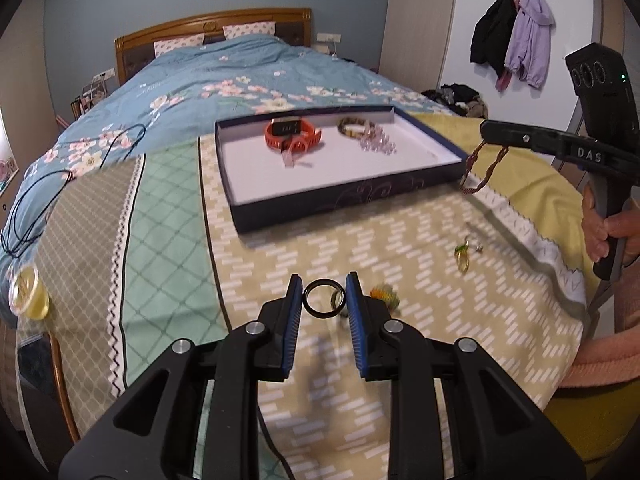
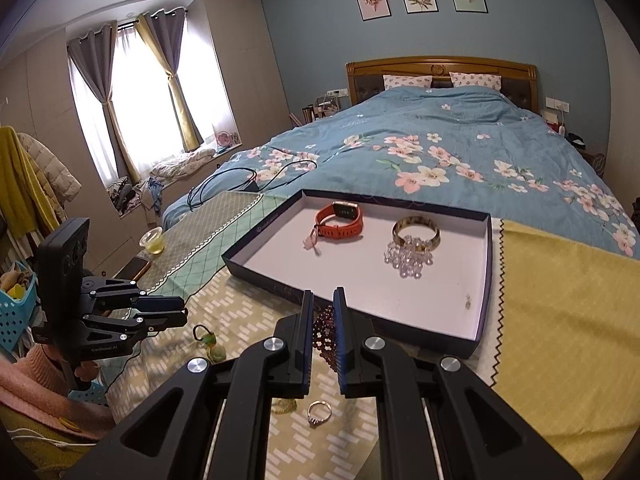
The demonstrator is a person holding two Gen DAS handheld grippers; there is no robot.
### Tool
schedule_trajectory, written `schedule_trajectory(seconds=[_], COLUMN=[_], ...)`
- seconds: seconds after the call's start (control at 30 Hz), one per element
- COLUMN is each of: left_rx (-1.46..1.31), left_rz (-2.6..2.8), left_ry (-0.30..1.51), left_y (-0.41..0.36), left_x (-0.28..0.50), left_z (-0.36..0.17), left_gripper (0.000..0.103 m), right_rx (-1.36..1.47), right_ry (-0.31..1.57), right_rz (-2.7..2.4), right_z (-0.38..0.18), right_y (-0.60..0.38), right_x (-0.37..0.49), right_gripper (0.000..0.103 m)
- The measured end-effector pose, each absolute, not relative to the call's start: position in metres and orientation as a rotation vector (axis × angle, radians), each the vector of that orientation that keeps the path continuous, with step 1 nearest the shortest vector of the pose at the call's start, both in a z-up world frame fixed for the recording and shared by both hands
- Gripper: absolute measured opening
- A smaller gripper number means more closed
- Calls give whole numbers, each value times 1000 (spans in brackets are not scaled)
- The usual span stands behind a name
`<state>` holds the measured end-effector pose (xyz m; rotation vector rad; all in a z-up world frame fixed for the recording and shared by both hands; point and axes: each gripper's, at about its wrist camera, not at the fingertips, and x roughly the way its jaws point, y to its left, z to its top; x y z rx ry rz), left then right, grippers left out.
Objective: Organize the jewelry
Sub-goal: 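Carry the black ring into the tray with the left tool while the right tool places the beaded bracelet there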
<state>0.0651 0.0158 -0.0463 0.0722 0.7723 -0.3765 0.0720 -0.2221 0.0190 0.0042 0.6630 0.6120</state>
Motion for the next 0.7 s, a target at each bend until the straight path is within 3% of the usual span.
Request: schedule_trajectory(seconds=[0.7], left_rx=[52], left_rz=[-393], left_ry=[669], left_y=[-9], left_x=[126], left_z=[-11], left_gripper=[23], right_rx=[9], right_ry=[630], right_rz=[576], right_z=[36], right_y=[-220], right_x=[118], right_gripper=[8])
